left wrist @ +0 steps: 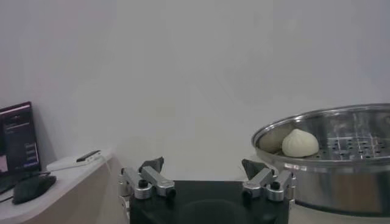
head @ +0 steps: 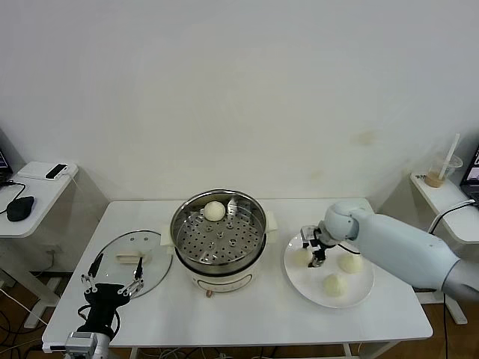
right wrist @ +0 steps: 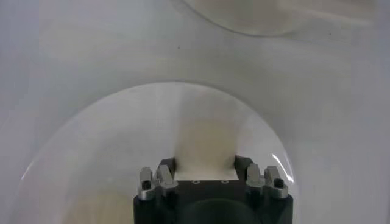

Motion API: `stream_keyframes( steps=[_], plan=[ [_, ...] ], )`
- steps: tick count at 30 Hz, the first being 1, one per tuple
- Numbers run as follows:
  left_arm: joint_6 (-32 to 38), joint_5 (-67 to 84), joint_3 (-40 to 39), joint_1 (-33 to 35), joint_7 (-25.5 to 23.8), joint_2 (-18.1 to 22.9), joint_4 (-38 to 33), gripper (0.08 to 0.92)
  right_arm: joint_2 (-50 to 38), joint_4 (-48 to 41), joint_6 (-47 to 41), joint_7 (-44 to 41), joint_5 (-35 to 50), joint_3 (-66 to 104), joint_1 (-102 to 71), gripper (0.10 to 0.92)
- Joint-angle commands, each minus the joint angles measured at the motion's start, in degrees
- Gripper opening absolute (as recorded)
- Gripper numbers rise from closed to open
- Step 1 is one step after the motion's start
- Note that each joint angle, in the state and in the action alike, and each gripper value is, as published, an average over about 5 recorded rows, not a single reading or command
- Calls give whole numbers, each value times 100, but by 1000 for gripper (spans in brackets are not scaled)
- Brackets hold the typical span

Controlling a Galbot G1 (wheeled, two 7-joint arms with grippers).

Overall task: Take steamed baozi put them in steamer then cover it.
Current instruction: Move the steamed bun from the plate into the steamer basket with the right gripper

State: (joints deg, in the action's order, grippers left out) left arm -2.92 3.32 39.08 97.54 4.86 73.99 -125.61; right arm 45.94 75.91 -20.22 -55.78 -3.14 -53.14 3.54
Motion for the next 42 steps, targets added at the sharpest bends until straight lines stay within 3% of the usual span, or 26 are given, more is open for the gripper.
stream_keyframes(
  steps=[1,10,19,31,42],
  plan=[
    [1,-28,-54,28,3,0,-57,823,-780,881,-103,-110,548,-169,935,611],
    [-17,-58,-124,43,11,-63,-198,823,-1088,1681,-330,-34,1470,-1092,2759,619],
    [-28,-39,-100,17,13,-112,-198,823,155,1554,-773,289,2359,-1624,3626,620],
    [-16,101,234,118,13,-136,-119,823,2596,60,-1192,743,2849,-1268,2644,628],
    [-7,76,286,162,14,-37,-205,823,3787,-1011,-1456,983,2846,-1275,2004,628]
  ],
)
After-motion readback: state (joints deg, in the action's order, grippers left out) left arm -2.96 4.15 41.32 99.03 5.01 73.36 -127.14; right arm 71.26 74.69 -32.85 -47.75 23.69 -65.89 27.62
